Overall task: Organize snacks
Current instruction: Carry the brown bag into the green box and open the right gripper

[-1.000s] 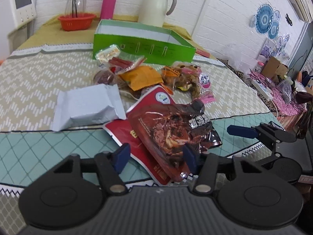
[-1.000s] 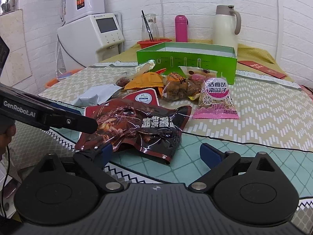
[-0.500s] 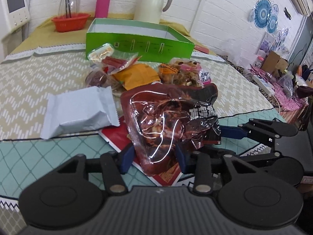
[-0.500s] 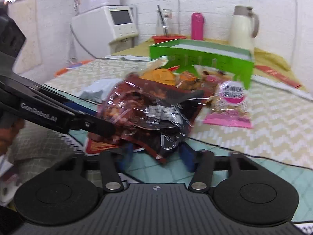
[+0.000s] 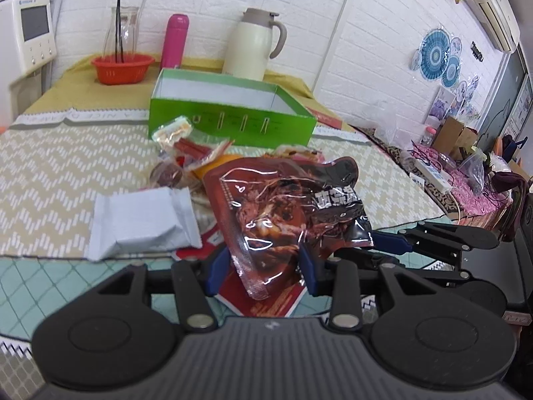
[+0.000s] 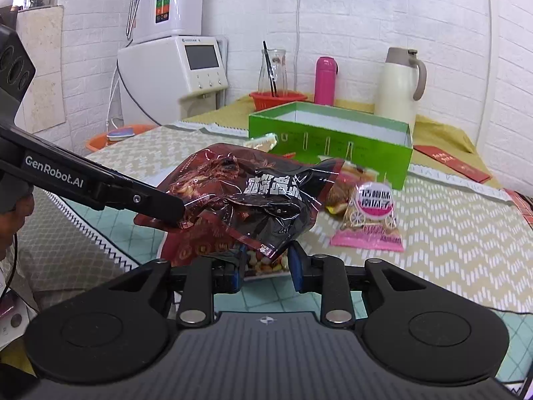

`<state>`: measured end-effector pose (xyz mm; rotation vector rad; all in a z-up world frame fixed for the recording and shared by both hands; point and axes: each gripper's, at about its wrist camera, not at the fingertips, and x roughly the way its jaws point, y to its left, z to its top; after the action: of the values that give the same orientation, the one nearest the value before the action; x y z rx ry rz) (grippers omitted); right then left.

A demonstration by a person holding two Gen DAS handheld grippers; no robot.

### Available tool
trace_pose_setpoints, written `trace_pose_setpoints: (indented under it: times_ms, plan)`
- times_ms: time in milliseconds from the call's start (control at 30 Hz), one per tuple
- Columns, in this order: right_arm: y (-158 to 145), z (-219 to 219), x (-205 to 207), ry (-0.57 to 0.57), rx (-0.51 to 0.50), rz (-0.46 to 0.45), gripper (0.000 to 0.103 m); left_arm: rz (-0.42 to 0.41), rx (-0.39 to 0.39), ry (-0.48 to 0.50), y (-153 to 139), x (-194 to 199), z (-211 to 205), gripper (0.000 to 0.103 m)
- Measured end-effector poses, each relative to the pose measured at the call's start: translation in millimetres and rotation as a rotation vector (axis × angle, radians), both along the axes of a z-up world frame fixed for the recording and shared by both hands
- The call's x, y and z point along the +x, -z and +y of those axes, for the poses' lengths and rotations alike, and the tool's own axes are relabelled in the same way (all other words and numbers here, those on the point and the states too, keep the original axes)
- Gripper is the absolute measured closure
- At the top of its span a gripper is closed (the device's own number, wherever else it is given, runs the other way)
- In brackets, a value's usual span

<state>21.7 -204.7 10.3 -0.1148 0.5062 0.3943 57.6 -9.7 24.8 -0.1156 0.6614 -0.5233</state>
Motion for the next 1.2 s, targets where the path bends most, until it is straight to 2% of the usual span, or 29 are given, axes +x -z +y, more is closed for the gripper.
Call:
trace_pose_setpoints:
  times_ms: [300,500,733,1067,1133,1167,1200]
  plan:
    - [-36,-4,42,0.007,0.000,-0.104,0.053,-0.110,-0.004,0.004,-43,46,-5,0.065]
    - [-49,-8,93,0.027,0.036,-0.118,0.054,-0.104,-0.026,0.007,-59,104,-7,0.065]
    - [-45,-13,152,0.060,0.061,-0.094,0.053,-0.085,-0.017,0.002,-59,168,-12,0.065]
    - [-21,-17,214,0.092,0.080,-0.045,0.053,-0.016,-0.015,-0.004,-39,242,-17,0.065]
    - [-16,-15,225,0.094,0.066,-0.030,0.049,0.002,-0.005,-0.007,-32,255,-18,0.064]
    - [-13,-15,230,0.094,0.060,-0.023,0.047,0.009,-0.002,-0.009,-29,260,-19,0.063]
    - [-11,-15,234,0.093,0.053,-0.017,0.043,0.016,-0.002,-0.017,-26,264,-19,0.046]
